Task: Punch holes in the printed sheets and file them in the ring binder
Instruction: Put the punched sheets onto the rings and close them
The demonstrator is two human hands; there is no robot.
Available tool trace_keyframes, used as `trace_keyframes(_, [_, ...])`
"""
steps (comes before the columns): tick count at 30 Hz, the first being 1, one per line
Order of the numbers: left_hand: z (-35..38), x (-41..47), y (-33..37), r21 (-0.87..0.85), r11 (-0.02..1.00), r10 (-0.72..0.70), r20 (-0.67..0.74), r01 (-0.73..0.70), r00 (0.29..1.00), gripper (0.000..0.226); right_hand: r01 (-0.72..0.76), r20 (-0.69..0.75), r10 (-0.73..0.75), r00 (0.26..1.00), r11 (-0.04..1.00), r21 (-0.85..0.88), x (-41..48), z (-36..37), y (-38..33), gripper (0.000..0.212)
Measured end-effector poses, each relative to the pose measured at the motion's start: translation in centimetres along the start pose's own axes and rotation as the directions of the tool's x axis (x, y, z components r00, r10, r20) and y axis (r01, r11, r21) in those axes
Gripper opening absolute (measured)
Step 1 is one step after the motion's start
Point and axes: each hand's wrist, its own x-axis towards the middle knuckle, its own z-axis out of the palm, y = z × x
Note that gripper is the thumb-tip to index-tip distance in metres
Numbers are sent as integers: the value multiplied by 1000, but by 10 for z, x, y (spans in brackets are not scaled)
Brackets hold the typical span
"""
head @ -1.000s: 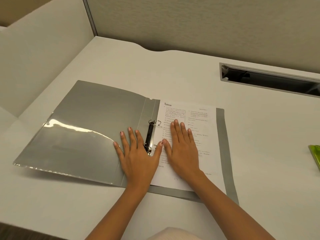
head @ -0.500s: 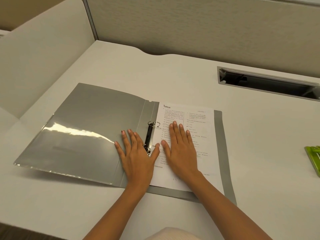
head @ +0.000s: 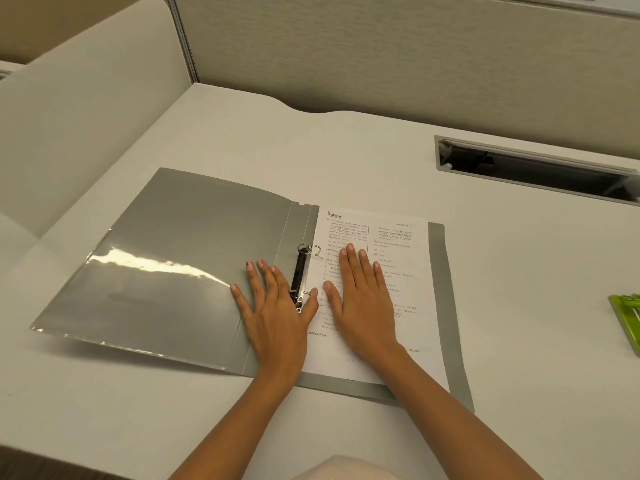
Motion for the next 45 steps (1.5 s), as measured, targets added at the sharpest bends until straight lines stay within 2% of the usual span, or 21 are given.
trace_keyframes(8, [1, 0, -1, -11, 1000, 21, 19, -21, 1000, 83, 1, 7, -1, 1000, 1000, -3, 0, 0, -1, 71])
trace_keyframes(13, [-13, 1, -2, -156, 988, 26, 28, -21, 999, 91, -2, 8, 2, 1000, 1000, 0, 0, -1, 0, 70])
trace_keyframes(15, [-24, 5, 1, -271, 962, -24, 18, 28, 1000, 76, -4, 14, 4, 1000, 1000, 2, 0, -1, 0, 69])
trace_keyframes(17, [-34, 12, 5, -439, 891, -123, 16, 117, 992, 46, -4, 16, 4, 1000, 1000, -1, 0, -1, 1, 69])
trace_keyframes(19, [-40, 20, 7, -509, 842, -177, 55, 180, 983, 31, -8, 14, 8, 1000, 1000, 7, 0, -2, 1, 70])
trace_keyframes(27, [-42, 44, 12, -415, 872, -181, 221, 260, 958, 23, -2, 3, 2, 1000, 1000, -2, 0, -1, 1, 69])
trace_keyframes(30, [-45, 51, 11, -377, 873, -202, 297, 309, 933, 15, -1, -4, 1, 1000, 1000, -5, 0, 0, 1, 68])
trace_keyframes(35, [-49, 64, 7, -326, 866, -219, 436, 380, 873, 18, -1, -12, 1, 1000, 1000, -4, 0, 0, 1, 67])
trace_keyframes(41, [-50, 63, 8, -436, 814, -180, 439, 384, 880, 18, 1, -22, -1, 1000, 1000, 2, -1, 0, 1, 66])
trace_keyframes(43, [-50, 59, 9, -477, 800, -175, 396, 365, 902, 14, 1, -19, -1, 1000, 1000, 0, -1, 0, 1, 66])
trace_keyframes(45, [-51, 56, 13, -466, 828, -181, 304, 312, 935, 10, 1, -20, -1, 1000, 1000, -3, 0, 0, 1, 66])
